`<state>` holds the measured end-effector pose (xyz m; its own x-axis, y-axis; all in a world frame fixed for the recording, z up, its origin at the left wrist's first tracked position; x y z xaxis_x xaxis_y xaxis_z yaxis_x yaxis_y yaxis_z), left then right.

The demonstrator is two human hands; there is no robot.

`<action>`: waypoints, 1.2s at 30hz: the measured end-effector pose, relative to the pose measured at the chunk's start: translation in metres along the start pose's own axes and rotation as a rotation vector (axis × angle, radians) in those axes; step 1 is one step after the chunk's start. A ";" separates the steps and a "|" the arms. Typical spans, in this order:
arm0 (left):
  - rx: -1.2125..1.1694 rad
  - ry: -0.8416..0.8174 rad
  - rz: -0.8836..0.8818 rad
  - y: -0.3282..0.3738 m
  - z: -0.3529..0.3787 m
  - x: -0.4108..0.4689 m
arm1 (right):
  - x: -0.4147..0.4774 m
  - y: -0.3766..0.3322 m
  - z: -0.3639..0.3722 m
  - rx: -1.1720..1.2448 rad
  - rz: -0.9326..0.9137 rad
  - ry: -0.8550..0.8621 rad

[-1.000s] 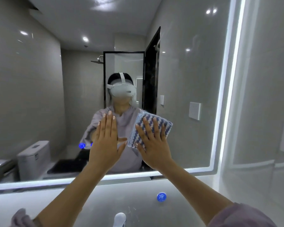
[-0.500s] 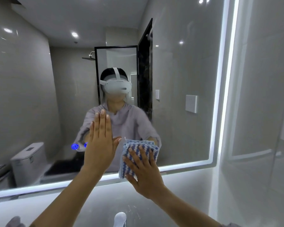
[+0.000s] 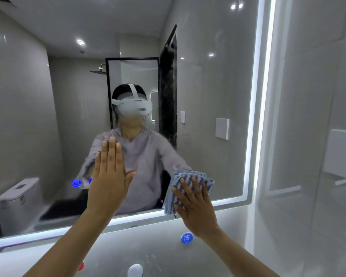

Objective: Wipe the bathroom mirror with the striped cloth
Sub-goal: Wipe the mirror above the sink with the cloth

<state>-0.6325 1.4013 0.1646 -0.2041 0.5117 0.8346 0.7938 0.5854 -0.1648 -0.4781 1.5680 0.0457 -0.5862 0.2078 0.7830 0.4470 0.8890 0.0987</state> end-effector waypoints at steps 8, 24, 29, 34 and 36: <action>-0.009 0.010 0.007 0.000 0.001 0.000 | -0.017 0.068 -0.013 -0.010 0.135 -0.030; 0.011 0.049 0.017 0.004 0.001 0.001 | -0.040 0.129 -0.034 0.239 0.609 0.103; 0.010 0.051 0.016 0.004 0.000 0.001 | -0.036 0.123 -0.026 0.247 0.699 0.144; 0.018 0.043 0.012 0.006 -0.001 0.002 | -0.023 0.105 -0.019 0.255 0.797 0.147; 0.013 0.031 0.007 0.006 0.000 0.002 | -0.017 0.096 -0.017 0.253 0.806 0.140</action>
<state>-0.6284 1.4059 0.1657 -0.1805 0.4967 0.8489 0.7879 0.5896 -0.1775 -0.4136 1.6427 0.0519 -0.0576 0.7777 0.6260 0.5177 0.5594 -0.6473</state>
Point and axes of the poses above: each hand's wrist, its own x-axis towards the middle knuckle, its own z-axis out of the palm, y = z × x, the point moved 6 cm from there along x, towards the middle knuckle, and after that the axes turned 7 degrees about x, right-handed, at the moved point
